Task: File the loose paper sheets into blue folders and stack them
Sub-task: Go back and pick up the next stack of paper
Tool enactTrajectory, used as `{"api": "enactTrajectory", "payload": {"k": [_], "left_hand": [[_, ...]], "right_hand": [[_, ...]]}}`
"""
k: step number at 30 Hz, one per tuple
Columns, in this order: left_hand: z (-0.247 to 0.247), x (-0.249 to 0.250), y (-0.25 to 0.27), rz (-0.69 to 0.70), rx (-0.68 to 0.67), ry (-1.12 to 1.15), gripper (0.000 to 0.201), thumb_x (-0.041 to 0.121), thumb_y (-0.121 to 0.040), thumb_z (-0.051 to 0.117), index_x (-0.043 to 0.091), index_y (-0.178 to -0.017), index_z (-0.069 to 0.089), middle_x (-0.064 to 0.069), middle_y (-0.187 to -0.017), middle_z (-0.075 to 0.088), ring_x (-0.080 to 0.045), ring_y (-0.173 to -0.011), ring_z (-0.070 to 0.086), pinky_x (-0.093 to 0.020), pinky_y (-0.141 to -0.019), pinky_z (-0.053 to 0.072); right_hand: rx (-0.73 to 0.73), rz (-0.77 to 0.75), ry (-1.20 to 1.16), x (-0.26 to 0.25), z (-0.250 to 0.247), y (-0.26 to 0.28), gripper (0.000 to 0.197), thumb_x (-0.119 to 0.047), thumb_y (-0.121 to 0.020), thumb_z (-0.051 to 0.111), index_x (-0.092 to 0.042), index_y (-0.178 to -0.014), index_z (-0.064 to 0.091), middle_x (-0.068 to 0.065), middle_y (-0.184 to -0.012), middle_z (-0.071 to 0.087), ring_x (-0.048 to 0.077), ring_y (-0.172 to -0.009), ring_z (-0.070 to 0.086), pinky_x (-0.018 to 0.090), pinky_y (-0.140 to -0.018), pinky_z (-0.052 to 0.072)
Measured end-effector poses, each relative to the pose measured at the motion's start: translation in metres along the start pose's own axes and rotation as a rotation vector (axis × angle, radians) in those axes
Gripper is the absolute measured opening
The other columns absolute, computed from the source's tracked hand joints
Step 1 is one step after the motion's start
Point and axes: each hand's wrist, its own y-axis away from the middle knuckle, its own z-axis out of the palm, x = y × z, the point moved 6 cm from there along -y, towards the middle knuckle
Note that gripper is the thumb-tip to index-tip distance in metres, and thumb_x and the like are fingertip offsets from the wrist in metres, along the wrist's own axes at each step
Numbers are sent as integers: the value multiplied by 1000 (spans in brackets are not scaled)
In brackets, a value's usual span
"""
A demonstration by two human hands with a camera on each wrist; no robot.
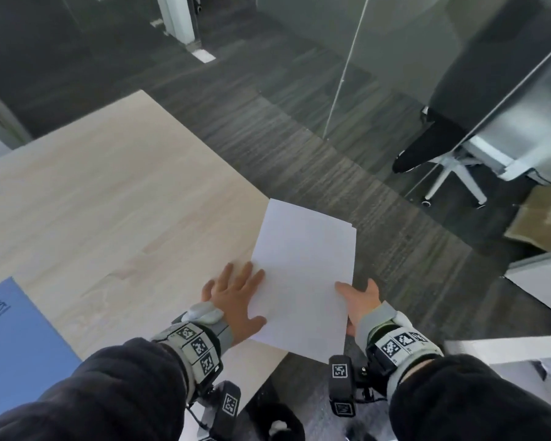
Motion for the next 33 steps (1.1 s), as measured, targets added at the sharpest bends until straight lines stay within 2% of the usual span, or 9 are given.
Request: {"api": "enactTrajectory", "payload": {"k": [4,8,12,16,21,24,27,30,33], "left_hand": [[-5,9,-5,10,-2,25,83,55,-88,47,44,-154,-2,20,-164,-10,-19,-152,-16,-48,-123,1],[-18,9,-6,-24,68,122,74,52,-88,50,42,-153,16,21,-164,8,-17,-152,1,-46,-120,14],[-34,-4,-17,-140,147,402,80,45,-87,62,31,-154,20,5,-162,27,-25,-147,25,-48,-115,29],[-50,-31,-22,-249,169,946,104,42,-75,81,33,-156,14,6,-154,38,-24,-138,43,-49,-111,40],[-76,-70,-1,-221,120,1386,84,45,-45,92,16,-120,68,-6,-115,75,-30,-106,70,-57,-105,47],[-97,-90,20,-211,240,1444,73,43,-49,89,10,-111,73,-9,-109,77,-32,-103,72,-54,-101,51],[-116,-116,46,-225,395,1382,58,50,-53,86,20,-101,78,-4,-105,78,-29,-101,73,-50,-100,51],[-122,-131,63,-253,448,1243,39,57,-57,78,36,-90,79,3,-98,80,-25,-101,72,-49,-100,50],[-113,-140,78,-313,425,1141,25,58,-62,73,45,-83,77,12,-90,79,-18,-98,70,-41,-94,50]], "right_hand": [[-55,-41,156,-1,-2,1,48,-22,-81,63,-4,-124,54,18,-109,66,37,-95,65,50,-89,53],[-29,-138,379,-16,-10,13,18,-14,-83,55,-9,-97,64,15,-88,69,34,-81,65,39,-75,53],[-60,-399,496,-46,-9,36,16,-16,-88,51,-13,-98,63,3,-77,63,25,-70,60,32,-66,48],[-135,-544,335,-67,5,62,12,-21,-89,56,-18,-91,68,11,-87,71,29,-77,67,41,-72,56],[-345,-584,223,-89,47,98,17,-13,-88,61,-24,-81,73,9,-89,75,22,-78,66,37,-67,54],[-442,-585,185,-100,72,113,17,-4,-86,62,-16,-84,73,13,-93,73,24,-85,66,47,-82,54],[-547,-575,168,-109,102,135,12,1,-85,63,-5,-92,71,12,-90,71,26,-87,66,42,-80,53],[-591,-661,283,-116,121,151,17,-8,-83,69,-16,-98,70,0,-95,72,18,-91,66,31,-85,46],[-551,-695,439,-113,136,158,17,-17,-80,72,-25,-93,64,1,-102,69,20,-99,62,35,-92,47]]}}
